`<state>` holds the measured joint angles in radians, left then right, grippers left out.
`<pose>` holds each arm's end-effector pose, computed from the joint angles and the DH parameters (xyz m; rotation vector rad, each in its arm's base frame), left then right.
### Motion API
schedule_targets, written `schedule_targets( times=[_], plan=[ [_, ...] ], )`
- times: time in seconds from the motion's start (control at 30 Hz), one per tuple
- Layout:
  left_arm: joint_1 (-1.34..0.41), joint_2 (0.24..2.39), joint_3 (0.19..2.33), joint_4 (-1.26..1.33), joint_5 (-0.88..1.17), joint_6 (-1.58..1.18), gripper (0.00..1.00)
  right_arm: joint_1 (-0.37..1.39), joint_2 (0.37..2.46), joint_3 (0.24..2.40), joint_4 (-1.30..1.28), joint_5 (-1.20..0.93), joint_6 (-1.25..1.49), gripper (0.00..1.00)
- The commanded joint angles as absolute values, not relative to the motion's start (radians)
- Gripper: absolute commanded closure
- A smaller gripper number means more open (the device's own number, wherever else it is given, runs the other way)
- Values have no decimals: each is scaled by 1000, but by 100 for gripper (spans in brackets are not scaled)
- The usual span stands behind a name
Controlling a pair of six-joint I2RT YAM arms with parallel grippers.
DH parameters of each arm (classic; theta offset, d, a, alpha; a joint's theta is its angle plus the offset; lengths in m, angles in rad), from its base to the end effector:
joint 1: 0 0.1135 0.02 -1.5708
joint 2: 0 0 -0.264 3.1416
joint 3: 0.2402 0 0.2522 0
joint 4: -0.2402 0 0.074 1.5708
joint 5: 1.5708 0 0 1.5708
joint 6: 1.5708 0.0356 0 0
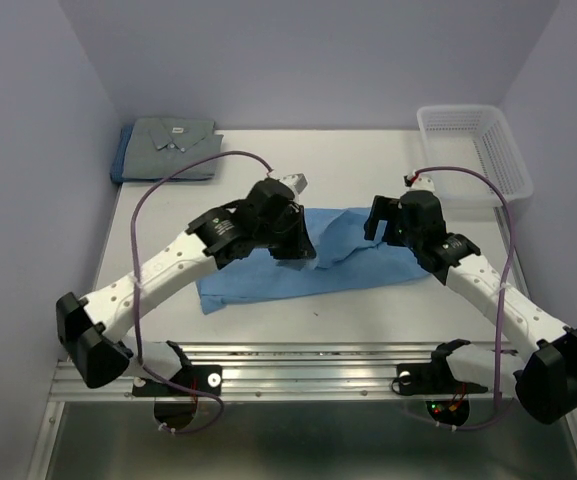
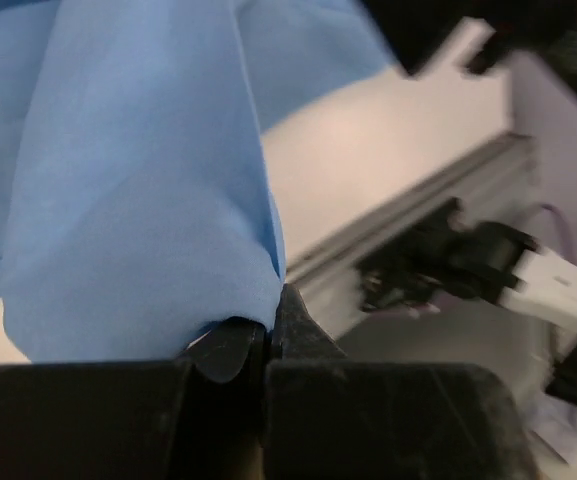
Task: Fold and stack the long sleeve shirts
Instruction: Fold the shirt
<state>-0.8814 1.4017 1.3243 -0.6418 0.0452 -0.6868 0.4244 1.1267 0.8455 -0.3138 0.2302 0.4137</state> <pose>0.1939 -0.2378 0.3424 0.2624 2.4299 -0.8219 0.2298 0.0949 0.2806 0.1206 2.1542 0.2376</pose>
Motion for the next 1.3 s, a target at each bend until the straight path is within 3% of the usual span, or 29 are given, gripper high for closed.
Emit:
schedule_targets(
  times=[0.0,0.23,0.5,0.73,1.27],
  plan=[
    [-816,1299,1358,-508,428,-649,100,423,1126,856,-302,247,388,0],
    [-519,1229,1255,-520,488,-670,100,423,1126,851,-302,253,376,0],
    [-243,1346,1224,-523,566,-595,100,423,1144,853,-305,262,361,0],
    [-178,1529,1215,-517,670,-633,100,423,1149,857,-318,295,344,0],
    [63,1631,1120,-531,738,-762,100,423,1175,874,-312,184,316,0]
  ],
)
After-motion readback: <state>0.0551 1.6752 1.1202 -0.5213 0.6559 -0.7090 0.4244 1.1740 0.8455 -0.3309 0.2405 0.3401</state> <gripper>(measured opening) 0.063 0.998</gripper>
